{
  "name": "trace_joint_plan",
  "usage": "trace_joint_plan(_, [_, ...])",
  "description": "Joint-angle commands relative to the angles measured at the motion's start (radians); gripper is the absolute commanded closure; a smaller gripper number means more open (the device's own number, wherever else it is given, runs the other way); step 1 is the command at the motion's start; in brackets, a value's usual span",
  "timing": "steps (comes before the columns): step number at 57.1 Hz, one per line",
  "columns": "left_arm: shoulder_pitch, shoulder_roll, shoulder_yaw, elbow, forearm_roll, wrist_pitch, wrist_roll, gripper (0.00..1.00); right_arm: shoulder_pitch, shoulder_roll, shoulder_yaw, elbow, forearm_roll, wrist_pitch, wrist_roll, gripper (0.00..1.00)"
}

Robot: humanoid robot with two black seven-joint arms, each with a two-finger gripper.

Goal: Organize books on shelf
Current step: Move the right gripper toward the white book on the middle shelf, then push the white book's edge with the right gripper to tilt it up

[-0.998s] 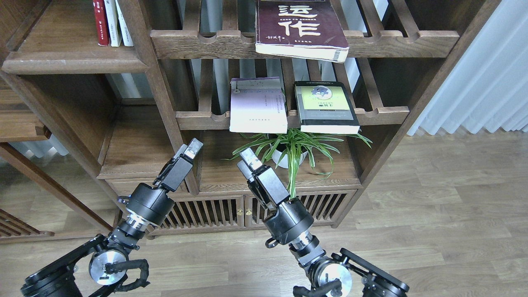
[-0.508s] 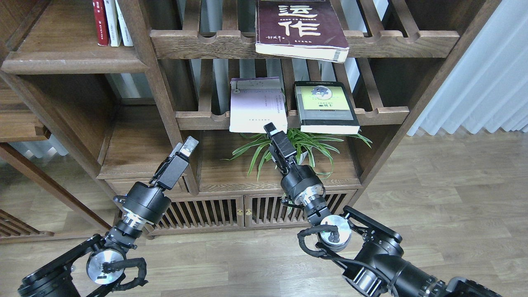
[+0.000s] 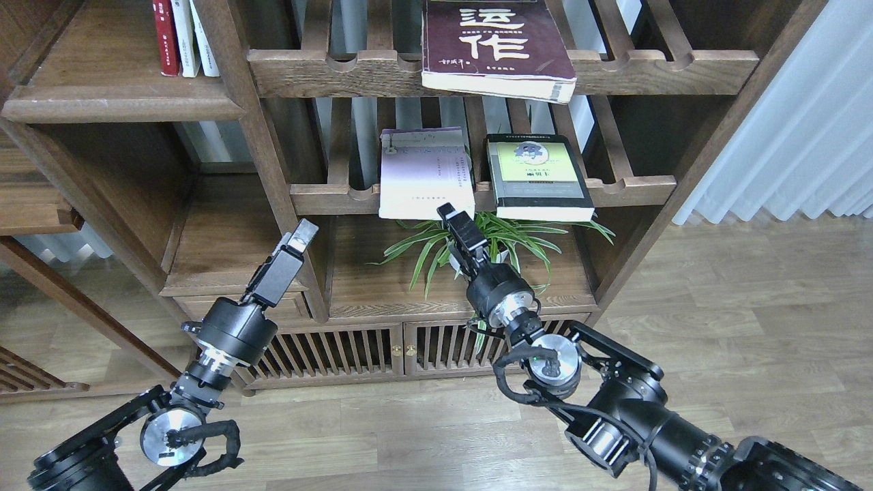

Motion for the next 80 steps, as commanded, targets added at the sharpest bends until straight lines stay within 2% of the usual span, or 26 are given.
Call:
trace_joint_plan(1, [-0.013, -0.015, -0.004, 0.004, 0.000, 0.000, 0.000, 0.00, 0.041, 0.000, 0.000, -0.034, 0.035, -0.054, -0.040, 0.01])
trace_joint_plan(8, [-0.017, -0.018, -0.016, 0.006, 0.000, 0.000, 0.000, 0.00, 0.047, 0.000, 0.000, -0.051, 0.035, -0.060, -0.116, 0.01])
trace_joint_plan(12, [-0.017, -0.019, -0.019, 0.006, 0.000, 0.000, 0.000, 0.00, 0.049, 0.000, 0.000, -0.058, 0.037, -0.060, -0.136, 0.01])
trace_joint_plan(42, [-0.017, -0.033, -0.019, 0.029, 0.000, 0.000, 0.000, 0.00, 0.147, 0.000, -0.001, -0.149, 0.132, -0.068, -0.139, 0.01])
trace_joint_plan(49, [-0.017, -0.042, -0.019, 0.038, 0.000, 0.000, 0.000, 0.00, 0.159, 0.000, 0.002, -0.150, 0.164, -0.095, -0.139, 0.02])
trace_joint_plan(53, [-0.017, -0.045, -0.019, 0.043, 0.000, 0.000, 0.000, 0.00, 0.161, 0.000, 0.002, -0.150, 0.198, -0.143, -0.140, 0.05])
trace_joint_plan(65, [-0.019, -0.045, -0.019, 0.046, 0.000, 0.000, 0.000, 0.00, 0.162, 0.000, 0.000, -0.149, 0.218, -0.144, -0.160, 0.10])
trace_joint_plan(70, [-0.020, -0.045, -0.019, 0.046, 0.000, 0.000, 0.000, 0.00, 0.170, 0.000, 0.000, -0.149, 0.221, -0.144, -0.168, 0.19])
trace_joint_plan(79, [-0.020, -0.045, -0.019, 0.046, 0.000, 0.000, 0.000, 0.00, 0.179, 0.000, 0.000, -0.149, 0.222, -0.144, -0.179, 0.27])
trace_joint_plan(80, [-0.020, -0.045, -0.021, 0.046, 0.000, 0.000, 0.000, 0.00, 0.181, 0.000, 0.000, -0.149, 0.222, -0.144, -0.179, 0.30])
